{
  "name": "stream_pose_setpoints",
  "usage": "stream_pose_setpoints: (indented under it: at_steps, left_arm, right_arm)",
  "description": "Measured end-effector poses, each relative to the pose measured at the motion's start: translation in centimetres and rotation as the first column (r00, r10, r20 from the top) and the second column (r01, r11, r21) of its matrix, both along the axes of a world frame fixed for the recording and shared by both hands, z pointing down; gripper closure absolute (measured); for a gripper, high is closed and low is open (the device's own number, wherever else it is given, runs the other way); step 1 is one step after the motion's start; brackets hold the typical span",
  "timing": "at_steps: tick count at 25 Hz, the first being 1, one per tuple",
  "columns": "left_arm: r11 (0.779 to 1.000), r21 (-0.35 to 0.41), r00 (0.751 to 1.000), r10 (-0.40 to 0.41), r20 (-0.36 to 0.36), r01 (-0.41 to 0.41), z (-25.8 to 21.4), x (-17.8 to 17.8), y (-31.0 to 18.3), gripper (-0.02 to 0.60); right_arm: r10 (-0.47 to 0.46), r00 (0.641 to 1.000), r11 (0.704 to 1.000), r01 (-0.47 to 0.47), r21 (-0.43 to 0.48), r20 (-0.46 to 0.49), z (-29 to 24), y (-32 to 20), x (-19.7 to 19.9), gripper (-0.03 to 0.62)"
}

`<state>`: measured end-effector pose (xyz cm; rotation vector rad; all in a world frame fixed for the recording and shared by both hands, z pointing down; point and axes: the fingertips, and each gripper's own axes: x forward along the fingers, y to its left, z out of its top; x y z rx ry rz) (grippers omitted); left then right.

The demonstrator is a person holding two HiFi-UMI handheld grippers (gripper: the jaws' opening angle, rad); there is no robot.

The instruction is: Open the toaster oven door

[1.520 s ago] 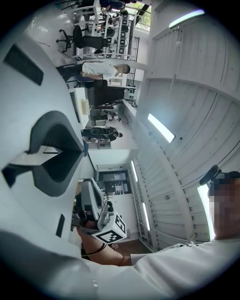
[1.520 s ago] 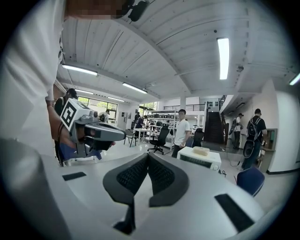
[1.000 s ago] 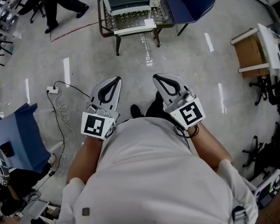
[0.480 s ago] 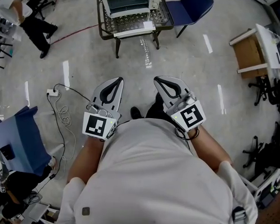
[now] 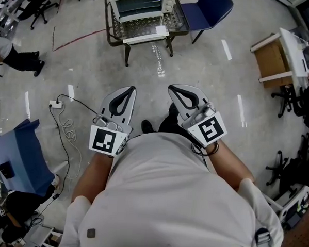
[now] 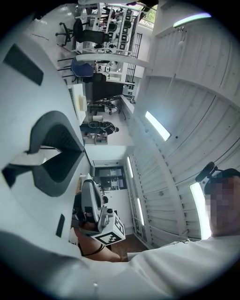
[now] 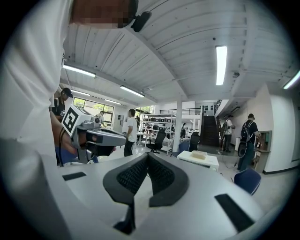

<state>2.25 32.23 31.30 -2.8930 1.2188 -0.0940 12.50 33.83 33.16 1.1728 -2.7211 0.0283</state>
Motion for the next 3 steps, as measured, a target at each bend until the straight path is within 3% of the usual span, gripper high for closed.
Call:
stream_pose_setpoints:
  at_steps: [3]
  left_arm:
    - [1.0,0.007,1.0,-0.012,-0.006,0.012,-0.14,-0.35,-0.23,0.566]
  right_arm:
    - [-0.008,1.0,1.0,0.008,0.0,-0.003,0.15,-0.26,-0.22,0.577]
